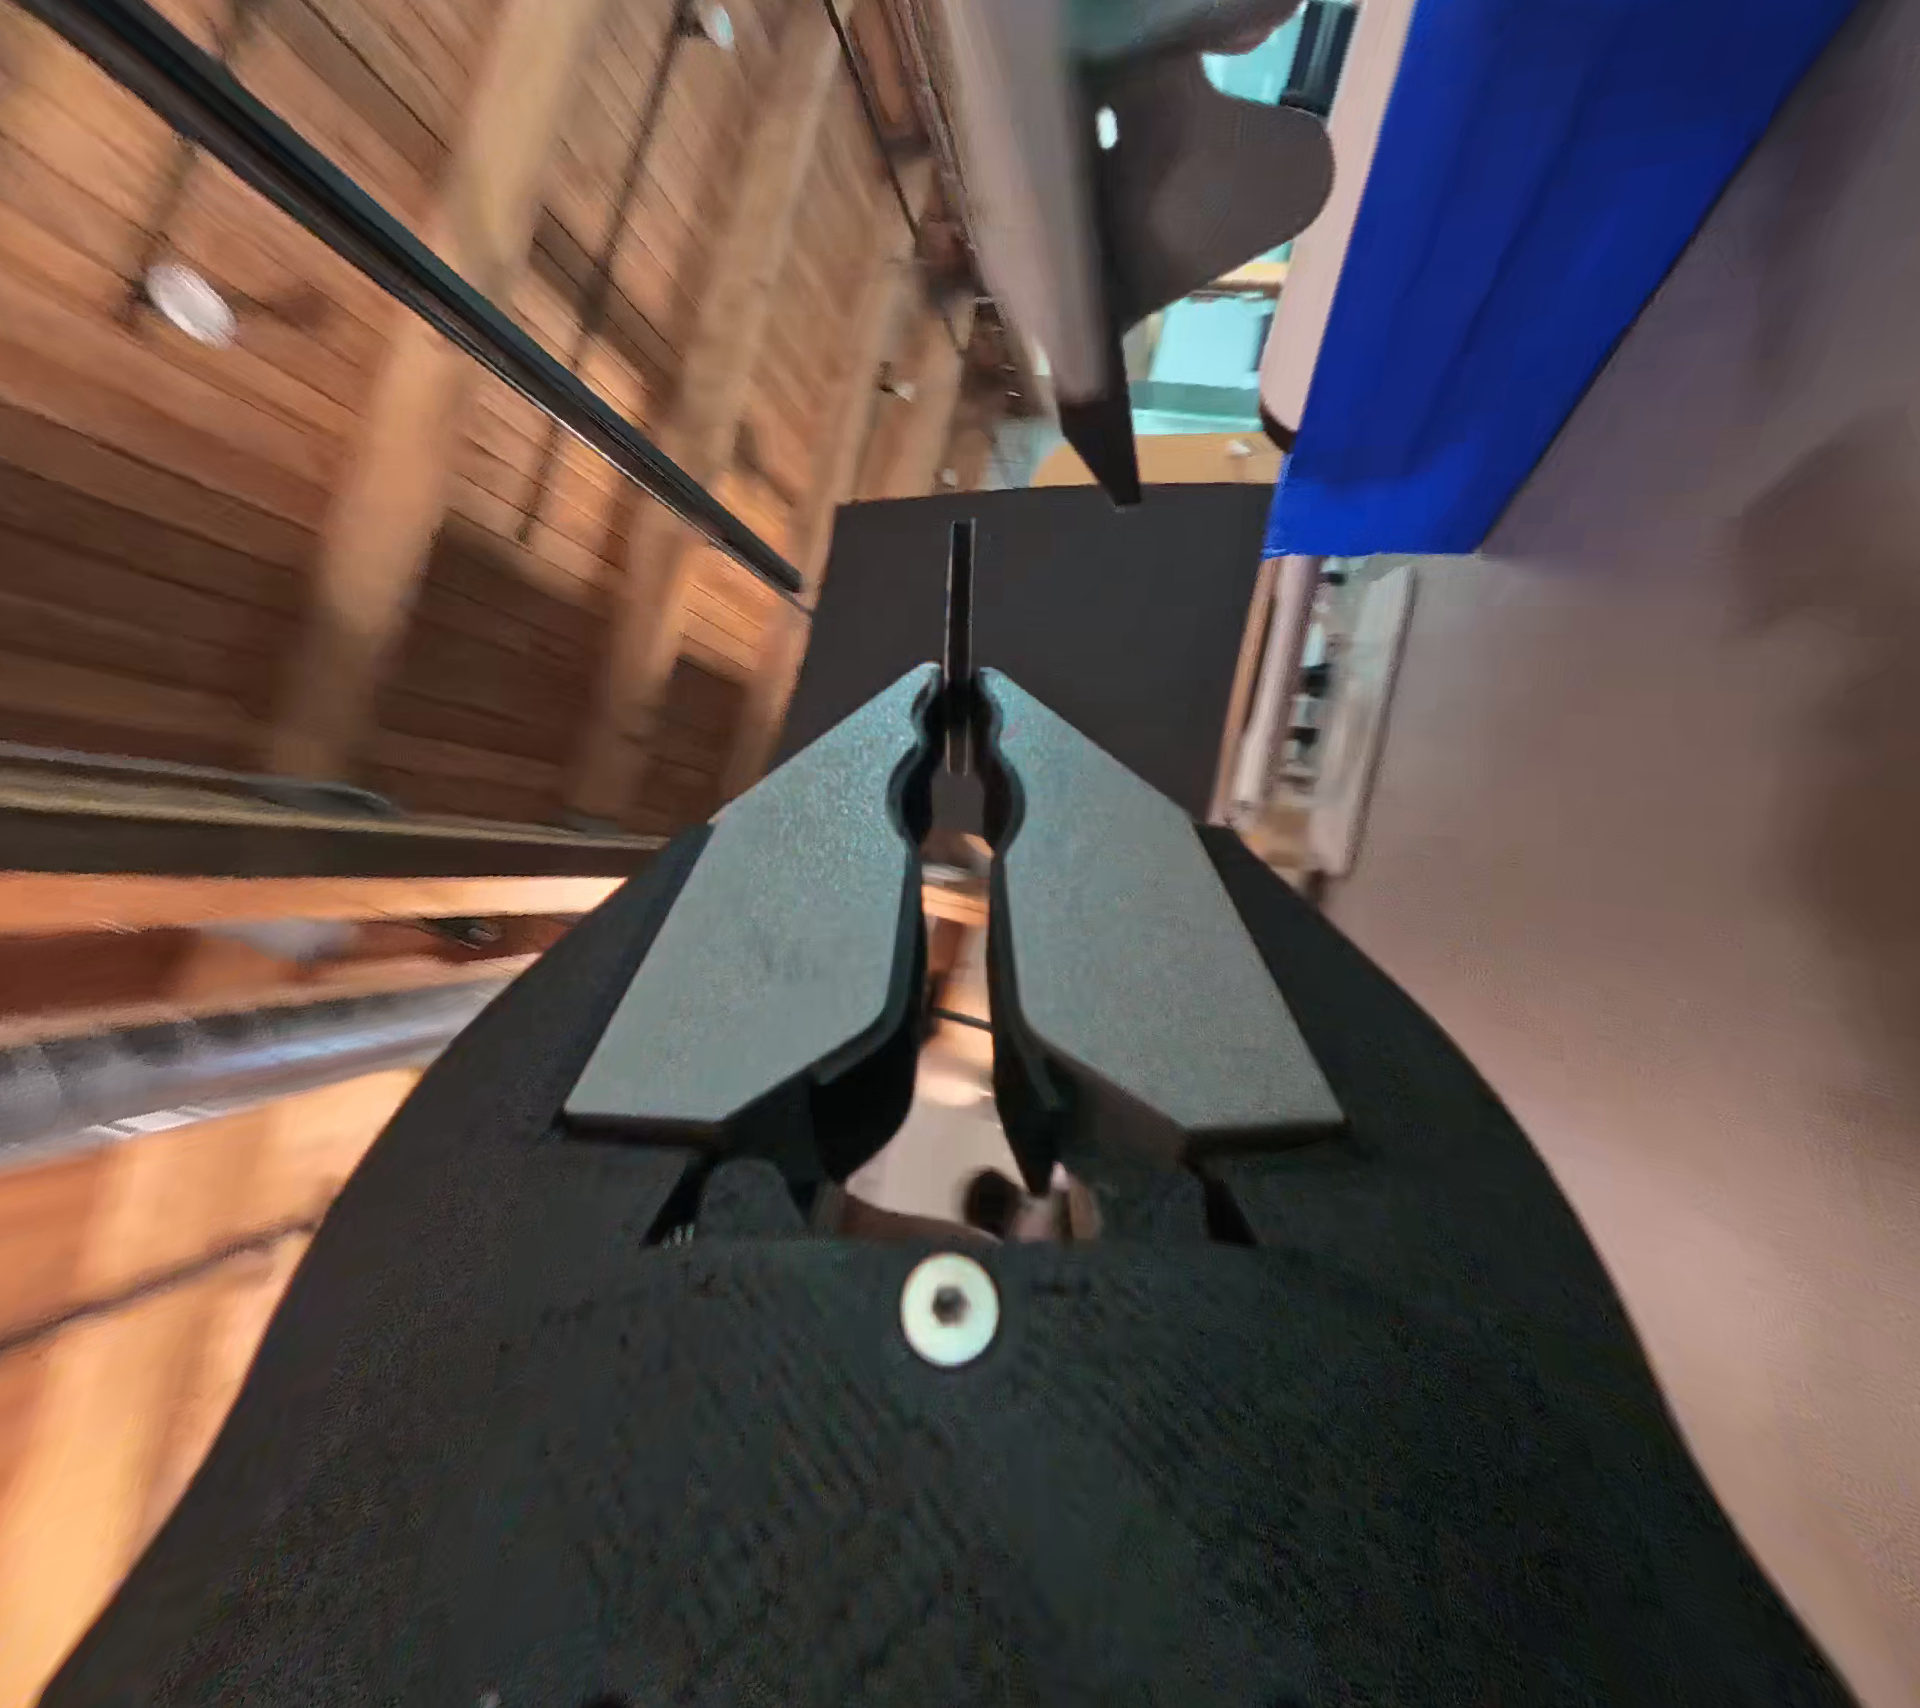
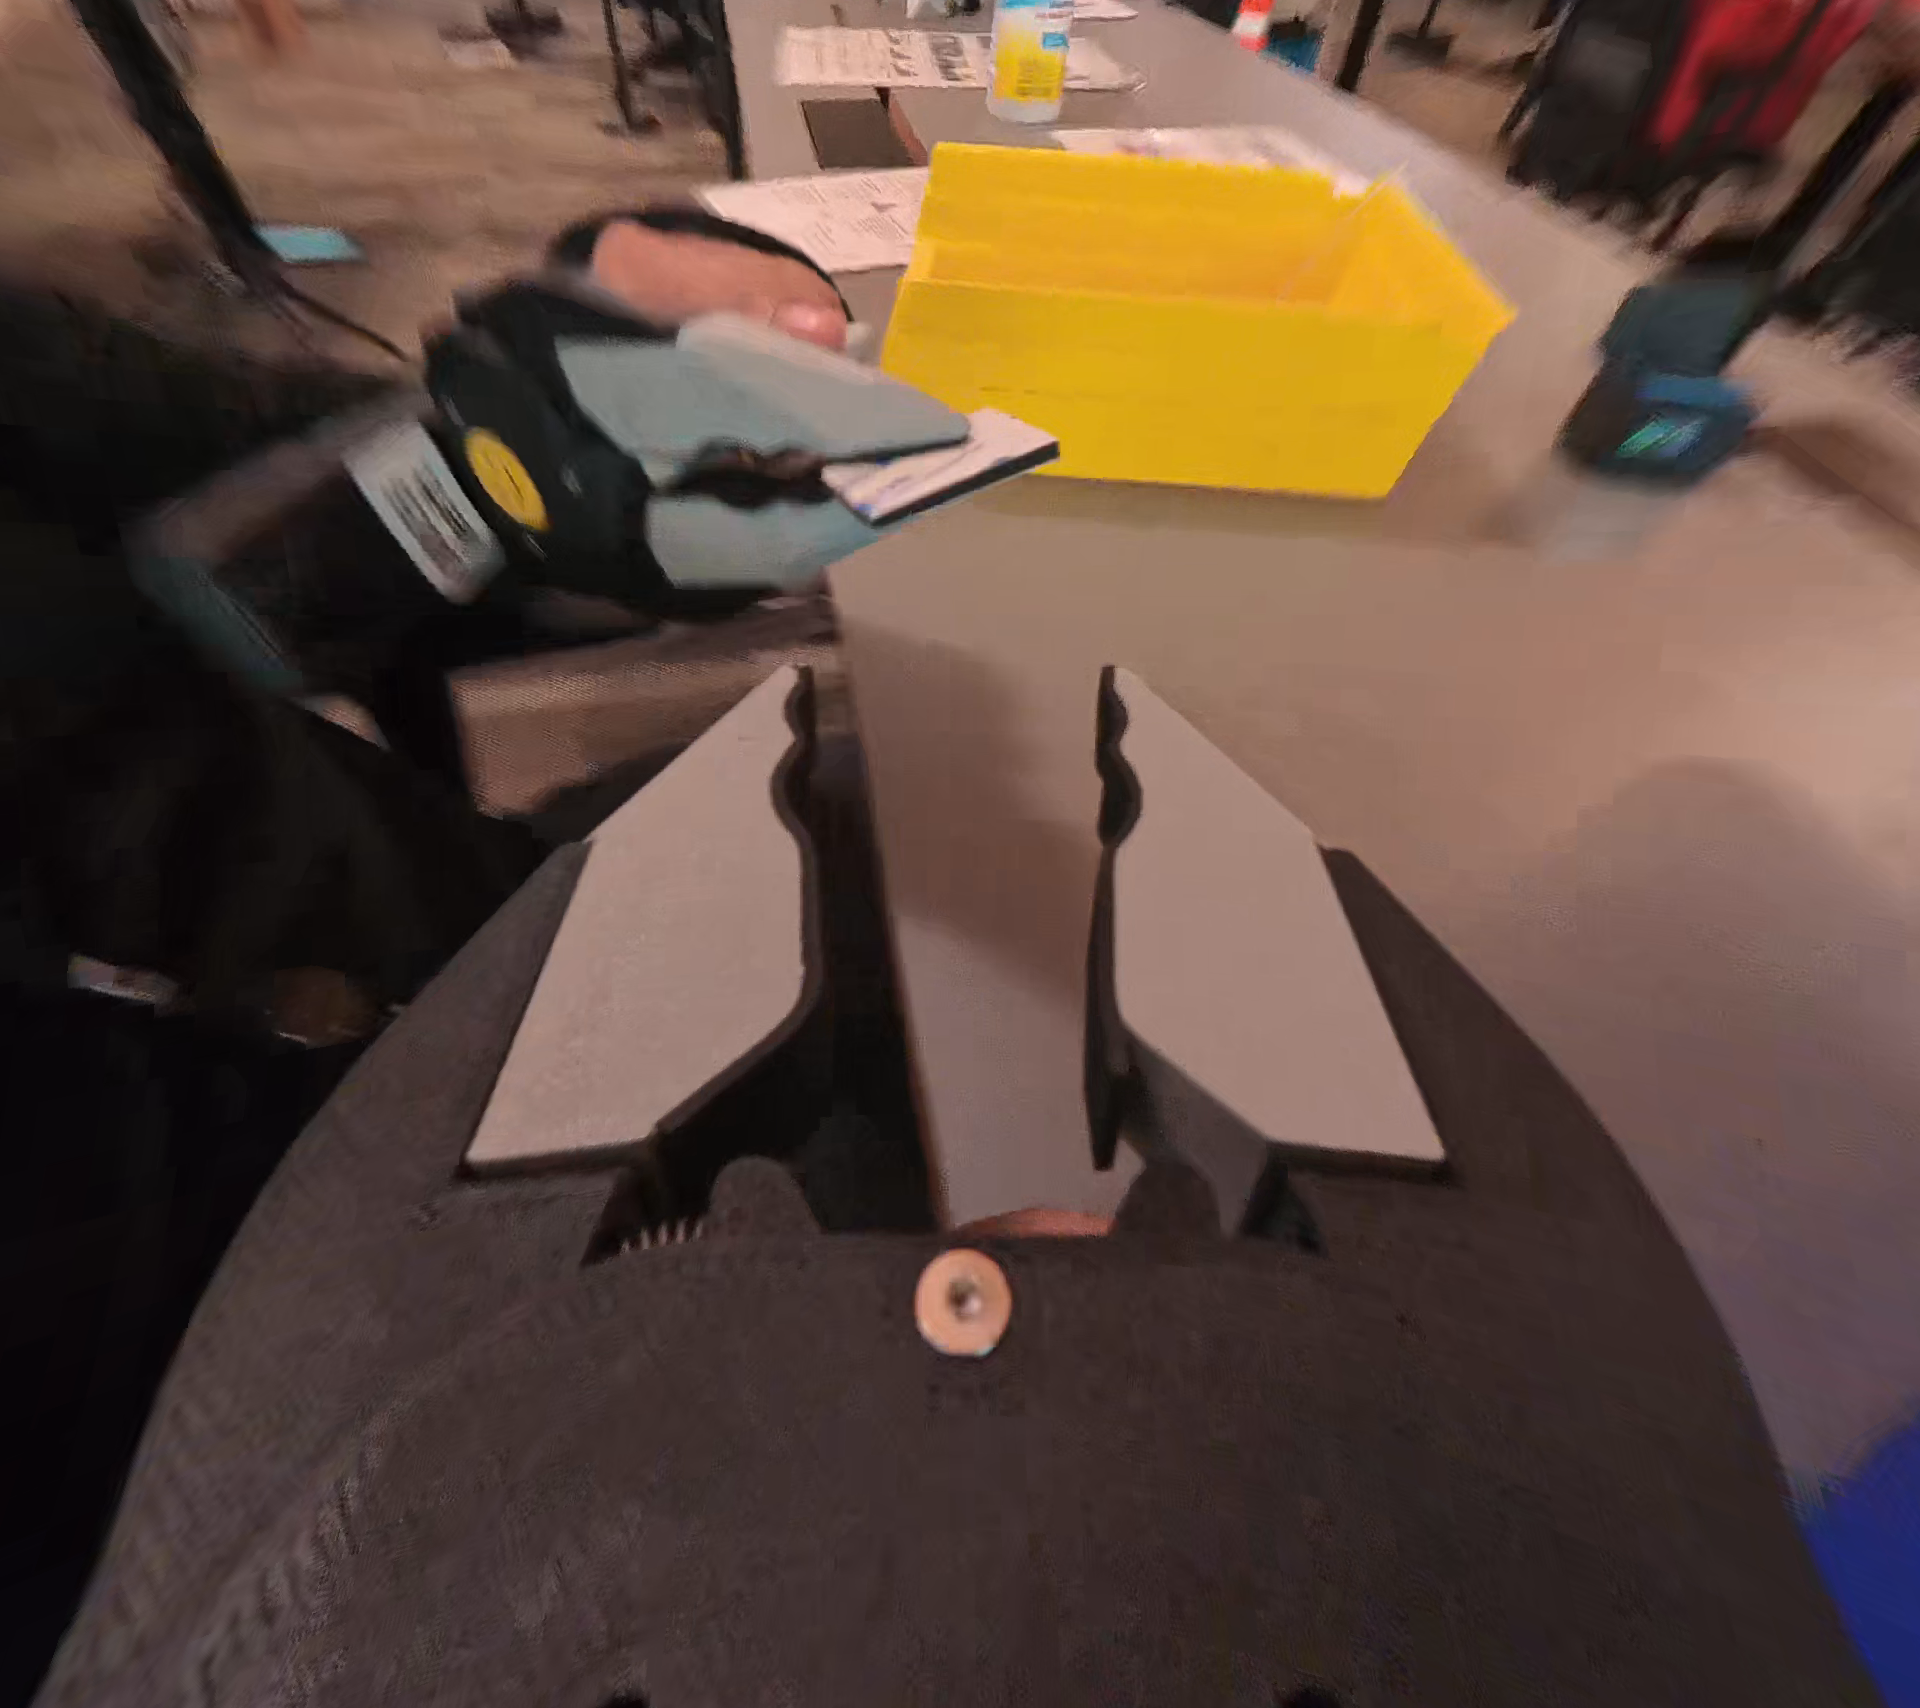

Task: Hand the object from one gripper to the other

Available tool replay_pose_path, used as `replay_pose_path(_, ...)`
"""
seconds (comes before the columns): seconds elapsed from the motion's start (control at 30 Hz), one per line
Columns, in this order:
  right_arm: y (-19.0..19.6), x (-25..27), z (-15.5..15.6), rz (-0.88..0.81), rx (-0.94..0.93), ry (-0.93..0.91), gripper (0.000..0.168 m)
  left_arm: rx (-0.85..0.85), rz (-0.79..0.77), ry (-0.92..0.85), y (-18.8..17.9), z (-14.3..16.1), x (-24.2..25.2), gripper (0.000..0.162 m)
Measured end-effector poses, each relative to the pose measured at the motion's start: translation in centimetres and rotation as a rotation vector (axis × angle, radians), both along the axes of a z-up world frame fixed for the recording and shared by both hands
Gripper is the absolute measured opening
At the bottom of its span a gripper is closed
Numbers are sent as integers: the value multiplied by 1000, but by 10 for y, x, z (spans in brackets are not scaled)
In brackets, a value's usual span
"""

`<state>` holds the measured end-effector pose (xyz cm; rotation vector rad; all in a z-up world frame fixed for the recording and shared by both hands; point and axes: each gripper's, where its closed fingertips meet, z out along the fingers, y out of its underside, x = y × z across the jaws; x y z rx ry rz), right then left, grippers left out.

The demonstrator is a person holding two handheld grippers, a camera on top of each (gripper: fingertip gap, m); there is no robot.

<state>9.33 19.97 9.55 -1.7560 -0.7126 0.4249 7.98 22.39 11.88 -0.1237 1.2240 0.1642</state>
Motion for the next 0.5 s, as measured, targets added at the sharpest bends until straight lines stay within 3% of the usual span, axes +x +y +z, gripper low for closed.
replay_pose_path(0.07, -1, -12, 1, 55, -148, 220, 56, 126, 7, -7, -5, -8, 2, 1)
replay_pose_path(0.17, -3, -25, 7, 146, -310, 486, 43, 195, -18, -64, -11, -7, -1, 1)
replay_pose_path(0.23, -1, -25, 6, 163, -333, 530, 24, 194, -15, -82, -9, -3, -2, 1)
replay_pose_path(0.37, 4, -32, 1, 170, -352, 548, 30, 211, 9, -68, -7, -6, 1, 0)
replay_pose_path(0.5, 7, -38, -6, 175, -368, 548, 8, 230, 10, -38, -11, -15, 5, 1)
